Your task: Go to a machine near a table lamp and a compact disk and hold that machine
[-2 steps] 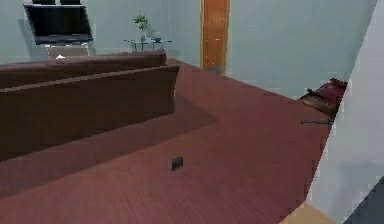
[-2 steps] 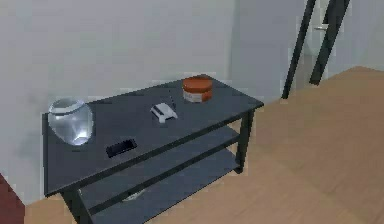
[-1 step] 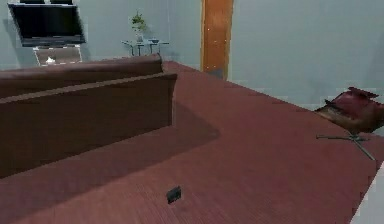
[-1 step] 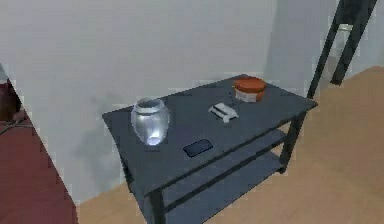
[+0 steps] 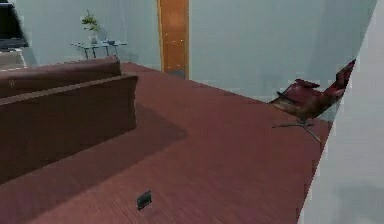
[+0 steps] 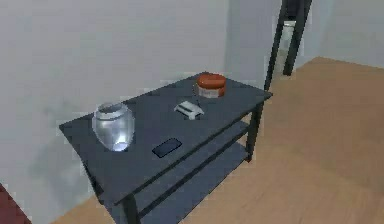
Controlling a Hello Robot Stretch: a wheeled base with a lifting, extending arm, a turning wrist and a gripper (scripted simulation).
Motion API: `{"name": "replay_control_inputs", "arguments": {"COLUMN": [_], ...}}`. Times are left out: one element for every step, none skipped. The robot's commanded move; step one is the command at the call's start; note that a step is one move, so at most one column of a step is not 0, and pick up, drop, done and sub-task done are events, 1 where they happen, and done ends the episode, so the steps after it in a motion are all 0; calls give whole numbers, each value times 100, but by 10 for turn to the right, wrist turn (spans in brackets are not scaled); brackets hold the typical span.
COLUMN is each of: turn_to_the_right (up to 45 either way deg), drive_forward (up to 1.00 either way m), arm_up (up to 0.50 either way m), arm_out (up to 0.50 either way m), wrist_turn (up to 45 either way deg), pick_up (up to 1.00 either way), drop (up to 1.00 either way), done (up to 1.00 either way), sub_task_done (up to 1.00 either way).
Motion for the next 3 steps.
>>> {"name": "replay_control_inputs", "arguments": {"turn_to_the_right": [30,0,0], "drive_forward": [0,100,40], "arm_up": [0,0,0], "arm_out": [0,0,0], "wrist_turn": [0,0,0], "pick_up": [0,0,0], "drop": [0,0,0], "done": [0,0,0], "sub_task_done": [0,0,0]}}
